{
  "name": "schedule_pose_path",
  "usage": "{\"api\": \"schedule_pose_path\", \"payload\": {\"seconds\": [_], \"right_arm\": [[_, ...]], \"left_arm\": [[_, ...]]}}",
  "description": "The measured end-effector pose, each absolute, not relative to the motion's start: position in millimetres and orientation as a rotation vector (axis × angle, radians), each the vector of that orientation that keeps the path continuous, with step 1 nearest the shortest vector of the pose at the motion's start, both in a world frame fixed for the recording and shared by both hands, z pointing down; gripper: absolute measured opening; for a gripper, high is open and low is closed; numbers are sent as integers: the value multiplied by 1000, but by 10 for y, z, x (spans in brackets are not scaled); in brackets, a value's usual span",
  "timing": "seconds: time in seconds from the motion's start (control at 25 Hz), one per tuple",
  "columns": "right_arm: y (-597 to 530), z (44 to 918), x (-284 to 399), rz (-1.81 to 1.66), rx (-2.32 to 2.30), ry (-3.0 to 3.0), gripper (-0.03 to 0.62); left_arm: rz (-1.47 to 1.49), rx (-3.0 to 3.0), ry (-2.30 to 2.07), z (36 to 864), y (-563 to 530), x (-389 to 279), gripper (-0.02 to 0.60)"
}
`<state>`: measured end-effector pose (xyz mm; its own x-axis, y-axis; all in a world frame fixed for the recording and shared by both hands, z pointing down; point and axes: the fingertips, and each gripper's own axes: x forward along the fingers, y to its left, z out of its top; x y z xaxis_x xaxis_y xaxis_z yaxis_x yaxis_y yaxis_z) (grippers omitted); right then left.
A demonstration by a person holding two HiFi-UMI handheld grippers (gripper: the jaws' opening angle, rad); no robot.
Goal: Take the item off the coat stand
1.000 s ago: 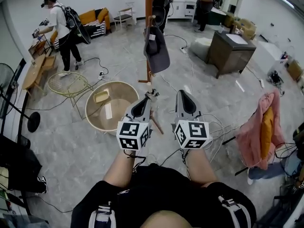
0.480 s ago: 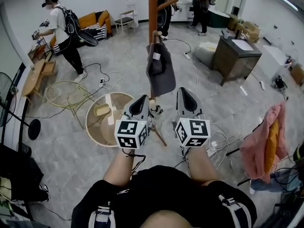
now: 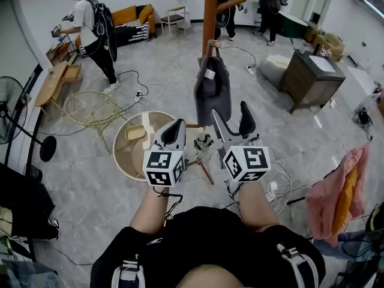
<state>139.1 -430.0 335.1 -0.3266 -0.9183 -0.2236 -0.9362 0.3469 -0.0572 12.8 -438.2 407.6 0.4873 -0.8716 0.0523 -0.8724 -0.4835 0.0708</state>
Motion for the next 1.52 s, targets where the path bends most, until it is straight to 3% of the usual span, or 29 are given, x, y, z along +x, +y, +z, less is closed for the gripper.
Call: {"api": "schedule_pose_path", "payload": {"seconds": [0.12, 0.28, 0.8, 1.12, 1.24, 1.52], "right_arm": [[-4504, 3234, 1299, 171, -1671, 2437, 444], [-4854, 2994, 1091, 240, -1695, 2506, 492], [-5588, 2640, 927, 260, -1821, 2586, 466], [-5791, 2783, 958, 118, -1888, 2605, 311], [-5777, 2796, 976, 100, -1942, 2576, 98], [-5720, 2697, 1003, 57, -1896, 2548, 60]], "left_arm": [[6, 2609, -1592, 4016, -4454, 47, 17], [-3, 2568, -1645, 3899, -4592, -177, 17], [-2, 2501, -1725, 3916, -4608, -459, 17], [12, 2493, -1722, 3941, -4580, -532, 17], [19, 2501, -1703, 3961, -4590, -527, 17], [20, 2514, -1688, 3943, -4608, -533, 17]]}}
